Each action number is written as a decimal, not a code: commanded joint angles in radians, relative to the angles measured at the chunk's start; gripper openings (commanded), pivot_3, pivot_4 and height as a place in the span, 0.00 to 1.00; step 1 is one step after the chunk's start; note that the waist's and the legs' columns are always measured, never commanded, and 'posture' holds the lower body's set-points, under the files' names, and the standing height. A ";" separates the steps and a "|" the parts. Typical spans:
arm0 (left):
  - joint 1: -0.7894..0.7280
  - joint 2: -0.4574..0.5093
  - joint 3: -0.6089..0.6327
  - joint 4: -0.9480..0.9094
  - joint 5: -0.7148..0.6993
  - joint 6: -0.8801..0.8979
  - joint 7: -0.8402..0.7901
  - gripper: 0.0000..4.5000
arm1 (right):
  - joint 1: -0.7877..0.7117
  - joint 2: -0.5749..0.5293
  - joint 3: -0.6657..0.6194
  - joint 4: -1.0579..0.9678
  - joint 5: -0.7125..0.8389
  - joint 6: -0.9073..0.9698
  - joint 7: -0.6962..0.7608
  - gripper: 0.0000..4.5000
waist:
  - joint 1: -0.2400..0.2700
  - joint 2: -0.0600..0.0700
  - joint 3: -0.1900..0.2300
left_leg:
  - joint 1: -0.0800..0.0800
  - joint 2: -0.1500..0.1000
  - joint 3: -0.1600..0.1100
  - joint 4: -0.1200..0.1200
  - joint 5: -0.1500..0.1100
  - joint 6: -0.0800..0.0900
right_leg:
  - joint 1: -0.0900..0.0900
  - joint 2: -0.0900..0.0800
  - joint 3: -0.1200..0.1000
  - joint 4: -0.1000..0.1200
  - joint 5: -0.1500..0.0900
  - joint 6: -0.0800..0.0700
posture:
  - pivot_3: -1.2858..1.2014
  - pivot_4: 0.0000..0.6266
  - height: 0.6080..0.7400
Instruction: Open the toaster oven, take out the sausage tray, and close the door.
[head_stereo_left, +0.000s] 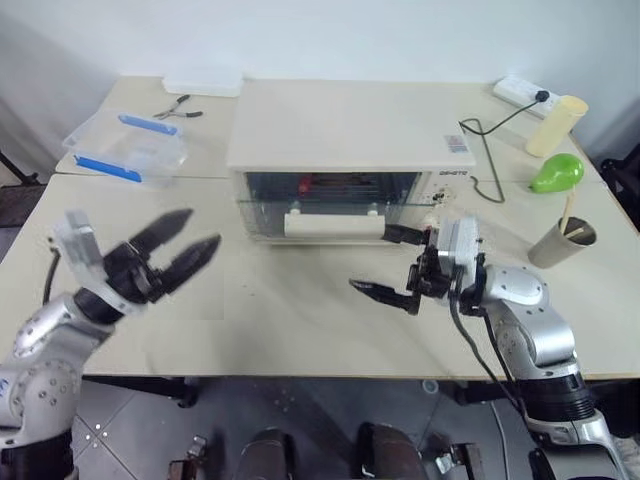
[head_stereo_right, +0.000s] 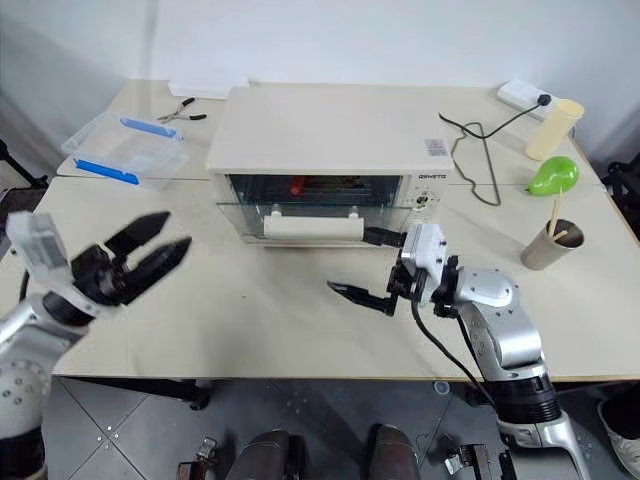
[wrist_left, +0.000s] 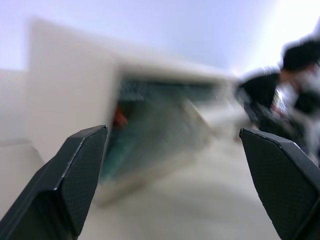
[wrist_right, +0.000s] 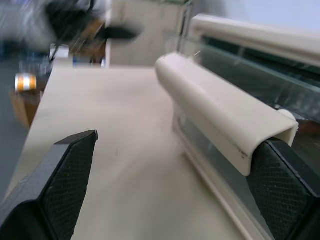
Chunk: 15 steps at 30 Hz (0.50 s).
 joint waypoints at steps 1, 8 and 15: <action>-0.075 -0.017 -0.021 0.058 0.039 -0.040 -0.002 0.96 | -0.008 -0.004 0.000 0.022 -0.027 -0.101 0.033 1.00 | -0.002 0.000 0.000 | 0.000 0.000 0.001 0.000 0.000 0.000 | 0.000 0.000 0.000 0.000 0.000 0.000 | 0.52 0.24 1.00; -0.289 -0.094 -0.168 0.251 0.190 -0.128 -0.068 0.52 | -0.035 0.010 0.019 0.095 -0.069 -0.212 0.055 1.00 | 0.000 0.000 0.000 | 0.000 -0.001 0.001 0.001 0.001 0.000 | 0.001 0.000 -0.001 -0.001 0.000 0.000 | 0.52 0.24 1.00; -0.343 -0.128 -0.213 0.314 0.248 -0.157 -0.128 0.03 | -0.034 0.011 0.020 0.111 -0.076 -0.250 0.044 1.00 | -0.002 0.000 0.000 | 0.000 0.000 0.000 0.000 0.001 -0.001 | 0.001 0.001 -0.002 -0.001 0.000 0.000 | 0.52 0.24 1.00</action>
